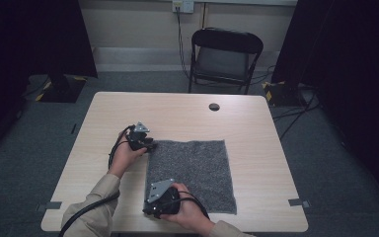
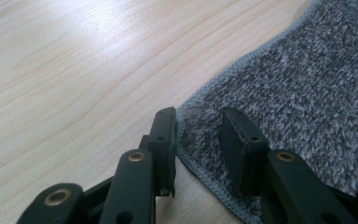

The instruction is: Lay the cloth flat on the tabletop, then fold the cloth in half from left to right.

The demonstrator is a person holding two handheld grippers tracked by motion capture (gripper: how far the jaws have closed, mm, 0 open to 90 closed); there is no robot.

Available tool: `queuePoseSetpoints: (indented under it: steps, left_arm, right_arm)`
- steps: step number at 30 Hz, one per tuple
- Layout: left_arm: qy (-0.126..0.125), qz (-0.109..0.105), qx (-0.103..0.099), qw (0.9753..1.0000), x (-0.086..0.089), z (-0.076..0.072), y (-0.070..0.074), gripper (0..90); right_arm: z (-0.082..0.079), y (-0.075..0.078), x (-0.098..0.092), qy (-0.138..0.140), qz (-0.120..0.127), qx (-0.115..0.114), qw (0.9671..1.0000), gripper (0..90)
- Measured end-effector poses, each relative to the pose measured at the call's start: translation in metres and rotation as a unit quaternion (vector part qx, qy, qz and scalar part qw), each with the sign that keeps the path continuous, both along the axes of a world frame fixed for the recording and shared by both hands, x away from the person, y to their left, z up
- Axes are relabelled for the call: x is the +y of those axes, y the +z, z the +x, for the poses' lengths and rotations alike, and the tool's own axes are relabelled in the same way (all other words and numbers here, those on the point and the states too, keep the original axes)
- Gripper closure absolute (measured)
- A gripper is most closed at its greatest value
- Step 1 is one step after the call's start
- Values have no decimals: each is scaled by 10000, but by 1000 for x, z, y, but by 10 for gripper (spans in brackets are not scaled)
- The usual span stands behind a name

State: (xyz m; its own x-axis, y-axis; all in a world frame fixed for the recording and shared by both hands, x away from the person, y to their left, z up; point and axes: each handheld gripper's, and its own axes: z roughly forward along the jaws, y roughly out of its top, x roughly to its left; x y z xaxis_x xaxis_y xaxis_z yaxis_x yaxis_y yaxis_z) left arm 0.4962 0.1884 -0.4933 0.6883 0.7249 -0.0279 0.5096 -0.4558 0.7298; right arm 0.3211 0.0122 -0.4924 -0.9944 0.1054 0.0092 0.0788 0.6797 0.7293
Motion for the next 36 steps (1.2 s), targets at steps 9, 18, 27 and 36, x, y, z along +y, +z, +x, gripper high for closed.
queuePoseSetpoints:
  steps: [9,18,27,36]
  left_arm:
    - [-32,-25,123,9999,-3,1,2,811]
    - [38,-223,263,9994,-3,0,9,858]
    - [-47,-114,276,9995,-4,0,23,868]
    - [-81,-185,199,9996,-3,0,44,871]
  right_arm:
    - [0,0,-1,-120,104,-31,9999,861]
    - [2,9,-4,-191,290,37,9994,877]
    - [1,13,-7,-171,362,110,9991,879]
    - [1,23,-7,-167,499,129,9985,881]
